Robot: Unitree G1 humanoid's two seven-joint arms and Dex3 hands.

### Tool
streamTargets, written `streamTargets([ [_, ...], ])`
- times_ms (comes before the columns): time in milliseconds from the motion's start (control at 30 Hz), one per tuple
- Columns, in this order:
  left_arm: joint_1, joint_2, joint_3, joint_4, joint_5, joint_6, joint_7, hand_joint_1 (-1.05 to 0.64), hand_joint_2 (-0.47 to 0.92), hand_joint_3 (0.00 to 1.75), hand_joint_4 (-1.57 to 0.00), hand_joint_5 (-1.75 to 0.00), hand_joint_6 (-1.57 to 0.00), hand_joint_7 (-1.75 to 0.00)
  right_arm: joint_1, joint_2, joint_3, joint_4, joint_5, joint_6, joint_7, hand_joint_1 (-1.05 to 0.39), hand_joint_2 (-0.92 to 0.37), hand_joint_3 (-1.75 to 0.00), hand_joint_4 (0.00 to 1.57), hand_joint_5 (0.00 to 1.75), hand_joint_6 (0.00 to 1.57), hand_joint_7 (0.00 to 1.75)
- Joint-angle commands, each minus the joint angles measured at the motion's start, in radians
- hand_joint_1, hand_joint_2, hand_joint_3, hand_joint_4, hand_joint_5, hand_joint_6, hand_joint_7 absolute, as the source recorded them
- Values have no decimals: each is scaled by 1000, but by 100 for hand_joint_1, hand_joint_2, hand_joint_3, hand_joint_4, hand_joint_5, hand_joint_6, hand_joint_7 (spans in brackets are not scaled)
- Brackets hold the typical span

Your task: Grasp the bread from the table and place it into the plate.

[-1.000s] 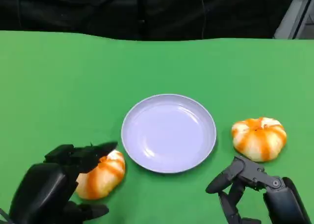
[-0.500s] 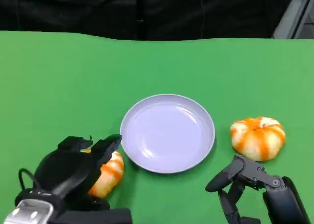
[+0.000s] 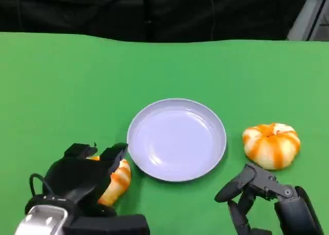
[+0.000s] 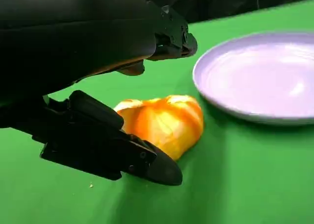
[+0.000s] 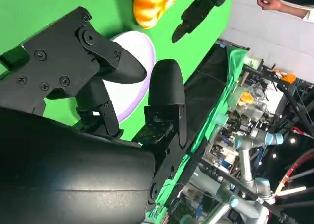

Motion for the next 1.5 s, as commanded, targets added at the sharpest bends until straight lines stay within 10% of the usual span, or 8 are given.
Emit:
streamTargets([
  [33,-37,12,-23,55,13,33,21,-66,92,1,-4,-48,-14,-2,8,-2,2,-6,4,3,-7,-14,-42,-120,80,162,72,123],
  [400,-67,21,-52,142,-14,45,67,-62,92,1,-29,-36,-25,-1,9,-4,3,-6,11,5,-6,-14,-42,-120,81,166,72,123],
  [600,-93,20,-64,284,-55,40,130,-38,92,1,-62,-51,-55,-5,9,-6,3,-6,6,4,-8,-14,-42,-119,80,164,72,124],
  [1067,-158,41,-86,527,-179,-82,326,-30,92,19,-80,-61,-103,-11,8,-3,7,-4,8,3,-10,-14,-41,-120,81,164,72,124],
  [1167,-157,56,-71,604,-232,-244,518,-19,92,14,-83,-115,-122,-13,9,-2,8,-5,10,6,-7,-13,-41,-121,81,164,72,124],
  [1267,-170,67,-78,668,-254,-338,624,-16,80,44,-78,-160,-97,-89,8,-2,8,-4,11,4,-9,-13,-41,-121,81,164,72,124],
  [1433,-173,71,-72,667,-281,-380,673,-16,73,59,-78,-166,-89,-108,9,-3,9,-5,11,6,-8,-13,-41,-121,81,164,72,124],
  [1500,-153,71,-42,597,-309,-405,709,-15,54,98,-85,-173,-80,-143,10,-3,9,-7,9,8,-7,-15,-42,-120,82,166,72,124],
])
